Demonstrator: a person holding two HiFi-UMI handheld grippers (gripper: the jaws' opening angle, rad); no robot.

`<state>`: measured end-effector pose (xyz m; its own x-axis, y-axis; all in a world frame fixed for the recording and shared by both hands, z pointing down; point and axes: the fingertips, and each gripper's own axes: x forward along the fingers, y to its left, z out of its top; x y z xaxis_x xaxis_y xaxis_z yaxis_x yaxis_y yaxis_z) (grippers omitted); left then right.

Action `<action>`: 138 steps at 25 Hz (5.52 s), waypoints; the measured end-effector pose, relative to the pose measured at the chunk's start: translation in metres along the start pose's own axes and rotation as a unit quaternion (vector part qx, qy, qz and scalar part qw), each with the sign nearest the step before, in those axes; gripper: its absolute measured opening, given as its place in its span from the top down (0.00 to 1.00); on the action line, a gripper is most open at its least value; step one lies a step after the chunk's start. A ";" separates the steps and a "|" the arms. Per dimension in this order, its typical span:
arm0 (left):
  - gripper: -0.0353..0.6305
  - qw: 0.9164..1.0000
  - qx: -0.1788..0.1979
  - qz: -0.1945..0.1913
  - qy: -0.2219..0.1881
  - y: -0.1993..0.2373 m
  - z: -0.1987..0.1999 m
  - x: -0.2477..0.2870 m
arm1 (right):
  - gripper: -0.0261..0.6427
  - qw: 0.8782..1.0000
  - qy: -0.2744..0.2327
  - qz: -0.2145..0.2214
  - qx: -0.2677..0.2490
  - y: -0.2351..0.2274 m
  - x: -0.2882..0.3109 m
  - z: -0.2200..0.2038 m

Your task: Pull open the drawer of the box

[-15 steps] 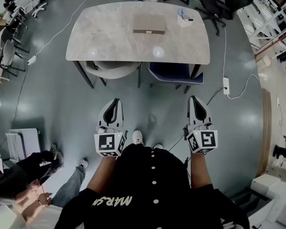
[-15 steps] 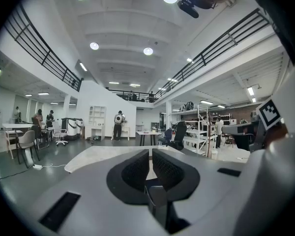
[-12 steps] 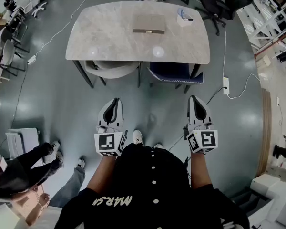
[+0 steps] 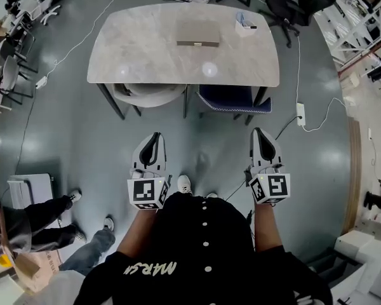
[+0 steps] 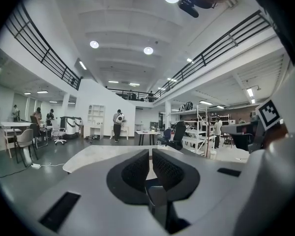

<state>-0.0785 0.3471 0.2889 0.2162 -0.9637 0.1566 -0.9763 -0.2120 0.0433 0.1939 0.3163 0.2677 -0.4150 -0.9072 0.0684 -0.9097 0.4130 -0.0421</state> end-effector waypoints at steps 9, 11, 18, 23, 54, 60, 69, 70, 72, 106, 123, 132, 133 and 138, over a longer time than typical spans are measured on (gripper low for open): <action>0.90 1.000 0.009 -0.010 -0.009 0.036 0.005 0.014 | 0.97 1.000 -0.005 -0.030 0.007 0.011 0.027 -0.004; 0.90 1.000 0.013 -0.015 -0.009 0.043 0.003 0.017 | 0.97 0.999 -0.007 -0.034 0.007 0.015 0.032 -0.005; 0.90 1.000 0.007 -0.019 -0.003 0.051 0.000 0.038 | 0.96 0.999 0.003 -0.042 0.015 0.010 0.053 -0.007; 0.90 1.000 0.007 -0.018 -0.003 0.052 -0.002 0.072 | 0.96 0.999 0.006 -0.039 0.023 -0.012 0.085 -0.014; 0.90 0.998 0.019 0.058 -0.003 0.082 0.044 0.318 | 0.96 0.998 0.032 0.036 0.036 -0.133 0.347 -0.001; 0.90 0.999 0.017 0.037 0.008 0.101 0.041 0.340 | 0.96 0.997 0.057 0.028 0.049 -0.116 0.386 -0.019; 0.90 0.999 -0.002 -0.006 0.043 0.118 0.019 0.381 | 0.96 0.992 0.119 0.009 0.037 -0.103 0.450 -0.064; 0.90 0.999 -0.004 -0.012 0.045 0.119 0.016 0.385 | 0.96 0.991 0.129 0.008 0.035 -0.099 0.458 -0.073; 0.90 0.998 -0.008 -0.021 0.051 0.121 0.010 0.392 | 0.96 0.989 0.147 0.008 0.033 -0.093 0.476 -0.092; 0.90 0.983 -0.078 -0.051 0.161 0.152 -0.123 0.436 | 0.71 0.942 0.316 -0.109 0.030 -0.070 0.583 -0.316; 0.90 0.984 -0.066 -0.057 0.156 0.145 -0.118 0.430 | 0.72 0.934 0.344 -0.095 0.029 -0.059 0.557 -0.319; 0.90 0.983 -0.059 -0.061 0.163 0.136 -0.120 0.427 | 0.72 0.929 0.357 -0.092 0.031 -0.047 0.525 -0.322; 0.90 0.983 -0.059 -0.061 0.164 0.136 -0.120 0.427 | 0.72 0.928 0.359 -0.092 0.031 -0.045 0.521 -0.322; 0.90 0.983 -0.057 -0.065 0.162 0.131 -0.119 0.426 | 0.72 0.925 0.368 -0.092 0.031 -0.040 0.504 -0.325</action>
<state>-0.1133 -0.0720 0.4787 0.3476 -0.8234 0.4486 -0.9373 -0.2920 0.1902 0.0176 -0.1311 0.6276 -0.1682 -0.6522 0.7391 -0.9729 0.2304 -0.0181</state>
